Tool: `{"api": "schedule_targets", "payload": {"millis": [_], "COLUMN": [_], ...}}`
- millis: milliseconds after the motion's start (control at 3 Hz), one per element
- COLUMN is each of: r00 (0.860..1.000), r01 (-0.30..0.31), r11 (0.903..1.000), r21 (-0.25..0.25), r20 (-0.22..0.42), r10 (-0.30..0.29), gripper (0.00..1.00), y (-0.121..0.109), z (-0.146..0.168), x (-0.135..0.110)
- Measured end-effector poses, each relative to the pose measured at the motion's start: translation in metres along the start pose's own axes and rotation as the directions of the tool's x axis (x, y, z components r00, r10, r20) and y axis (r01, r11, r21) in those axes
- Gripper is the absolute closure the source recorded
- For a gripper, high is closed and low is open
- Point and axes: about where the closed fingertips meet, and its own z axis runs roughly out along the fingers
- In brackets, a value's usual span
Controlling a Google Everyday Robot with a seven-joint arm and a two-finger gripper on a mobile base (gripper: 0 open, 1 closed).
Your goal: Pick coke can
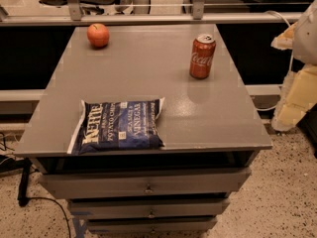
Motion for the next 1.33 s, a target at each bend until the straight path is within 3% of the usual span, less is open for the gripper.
{"api": "schedule_targets", "payload": {"millis": [667, 1000, 1333], "r00": [0.999, 0.996, 0.981], "r01": [-0.003, -0.035, -0.084], "r11": [0.9999, 0.999, 0.9923], "r21": [0.012, 0.029, 0.092], "r20": [0.032, 0.089, 0.184], "r10": [0.002, 0.032, 0.066], "gripper": [0.0, 0.0, 0.0], "y": [-0.013, -0.038, -0.083], "z": [0.005, 0.028, 0.051], "x": [0.003, 0.006, 0.003]}}
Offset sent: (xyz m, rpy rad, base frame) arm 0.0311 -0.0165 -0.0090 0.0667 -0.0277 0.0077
